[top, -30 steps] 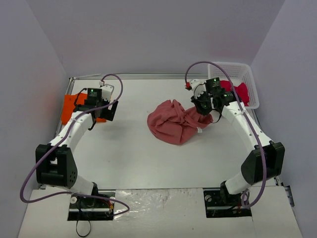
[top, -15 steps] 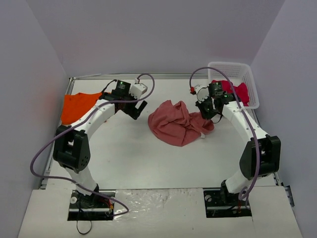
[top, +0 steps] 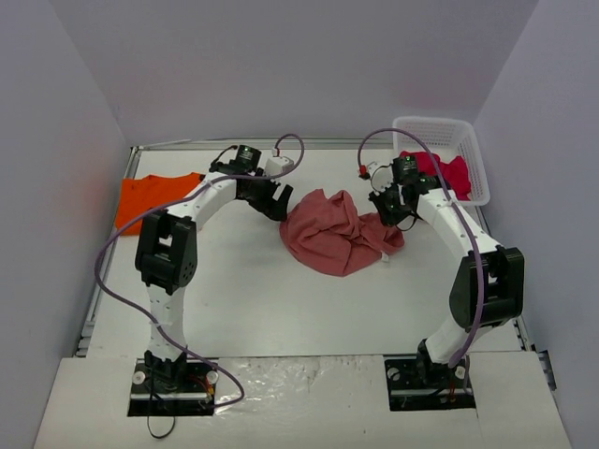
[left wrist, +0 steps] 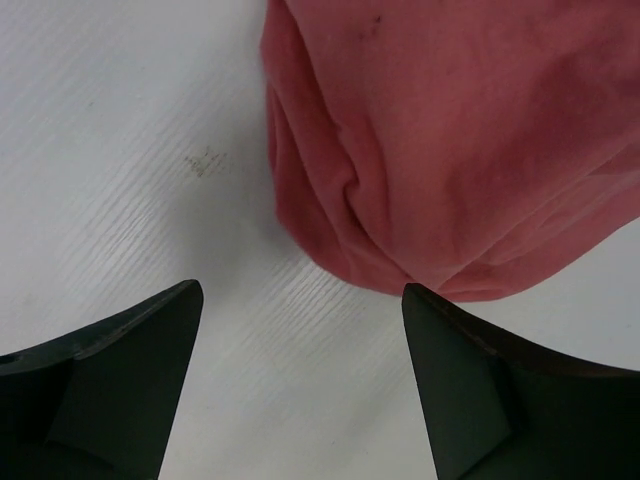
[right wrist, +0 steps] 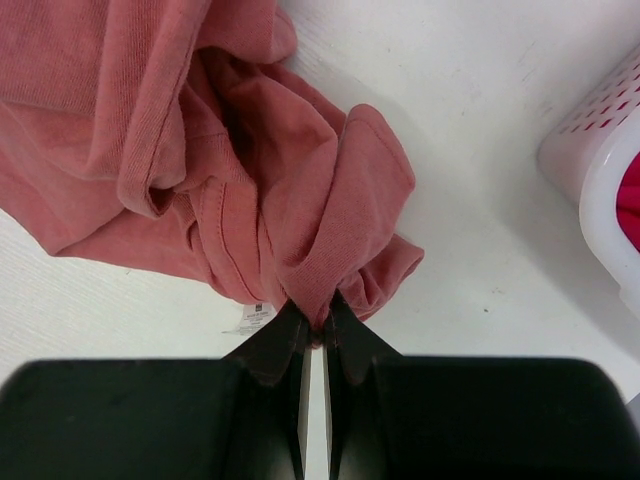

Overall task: Fold and stack the t-shirts
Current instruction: Flatten out the tshirt

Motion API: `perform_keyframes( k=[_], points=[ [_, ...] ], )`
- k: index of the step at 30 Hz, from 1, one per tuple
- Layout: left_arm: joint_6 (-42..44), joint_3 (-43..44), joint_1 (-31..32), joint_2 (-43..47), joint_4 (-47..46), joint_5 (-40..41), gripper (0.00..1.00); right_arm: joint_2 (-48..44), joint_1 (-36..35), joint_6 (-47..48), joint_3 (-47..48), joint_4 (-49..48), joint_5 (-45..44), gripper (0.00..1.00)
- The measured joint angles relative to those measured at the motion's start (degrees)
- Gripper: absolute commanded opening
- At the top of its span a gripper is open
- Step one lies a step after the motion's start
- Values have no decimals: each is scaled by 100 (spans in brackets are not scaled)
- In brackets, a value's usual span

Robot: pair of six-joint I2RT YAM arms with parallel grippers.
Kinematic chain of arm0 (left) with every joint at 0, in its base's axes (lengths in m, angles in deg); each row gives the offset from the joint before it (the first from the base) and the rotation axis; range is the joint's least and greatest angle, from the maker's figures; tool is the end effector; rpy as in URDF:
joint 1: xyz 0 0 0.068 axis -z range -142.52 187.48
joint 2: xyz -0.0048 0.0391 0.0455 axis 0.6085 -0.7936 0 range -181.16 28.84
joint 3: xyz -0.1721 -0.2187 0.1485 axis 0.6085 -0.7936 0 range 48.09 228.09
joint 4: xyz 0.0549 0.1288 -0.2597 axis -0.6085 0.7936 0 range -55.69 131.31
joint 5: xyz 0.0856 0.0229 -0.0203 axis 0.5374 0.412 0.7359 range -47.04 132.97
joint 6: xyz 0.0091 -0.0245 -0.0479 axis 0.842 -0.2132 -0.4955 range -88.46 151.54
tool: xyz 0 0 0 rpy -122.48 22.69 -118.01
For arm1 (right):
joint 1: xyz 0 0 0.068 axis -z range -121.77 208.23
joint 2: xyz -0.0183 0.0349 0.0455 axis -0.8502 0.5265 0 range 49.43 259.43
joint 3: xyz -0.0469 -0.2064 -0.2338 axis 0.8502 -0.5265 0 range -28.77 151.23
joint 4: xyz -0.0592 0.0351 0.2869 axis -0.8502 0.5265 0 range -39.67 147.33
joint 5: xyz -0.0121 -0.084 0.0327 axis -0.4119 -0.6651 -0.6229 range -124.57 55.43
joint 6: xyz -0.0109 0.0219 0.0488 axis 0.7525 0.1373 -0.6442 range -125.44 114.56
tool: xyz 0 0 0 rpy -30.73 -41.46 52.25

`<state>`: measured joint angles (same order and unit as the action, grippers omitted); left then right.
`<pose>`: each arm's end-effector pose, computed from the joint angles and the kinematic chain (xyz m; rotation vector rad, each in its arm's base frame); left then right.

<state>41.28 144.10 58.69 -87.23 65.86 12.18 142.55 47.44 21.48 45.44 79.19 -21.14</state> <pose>0.4639 -0.2002 0.2676 0.8724 2.2785 -0.7499 0.3868 0.0824 0.3054 -0.8707 2.2151 0.1485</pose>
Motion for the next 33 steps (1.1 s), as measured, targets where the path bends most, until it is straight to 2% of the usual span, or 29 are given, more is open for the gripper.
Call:
perform_keyframes(
  k=[2, 6, 12, 13, 16, 19, 20, 22, 23, 33],
  points=[
    [-103, 184, 13, -162, 9, -210, 75, 24, 0, -2, 0, -22, 0, 0],
    [-273, 435, 63, -354, 31, -428, 63, 55, 0, -4, -26, -72, 0, 0],
    [-299, 713, 258, -640, 61, -479, 61, 66, 0, -4, -33, -136, 11, 0],
    [-299, 739, 284, -688, 90, -474, 55, 81, 0, -4, -33, -146, 11, 0],
    [-295, 883, 352, -885, 138, -470, 49, 151, 0, -4, -37, -179, 11, 0],
    [-306, 977, 365, -1078, 151, -407, 30, 236, 0, -4, -68, -192, 13, 0],
    [-315, 1001, 363, -1141, 166, -382, 19, 264, 0, -4, -74, -199, 15, 0],
    [-319, 1078, 354, -1272, 205, -365, 6, 317, 0, -4, -74, -212, 17, 0],
    [-310, 1115, 352, -1338, 214, -367, 3, 337, 0, -4, -76, -219, 20, 0],
    [-337, 1075, 337, -1300, 210, -297, 2, 345, 0, -2, -107, -258, 33, 0]
  ],
)
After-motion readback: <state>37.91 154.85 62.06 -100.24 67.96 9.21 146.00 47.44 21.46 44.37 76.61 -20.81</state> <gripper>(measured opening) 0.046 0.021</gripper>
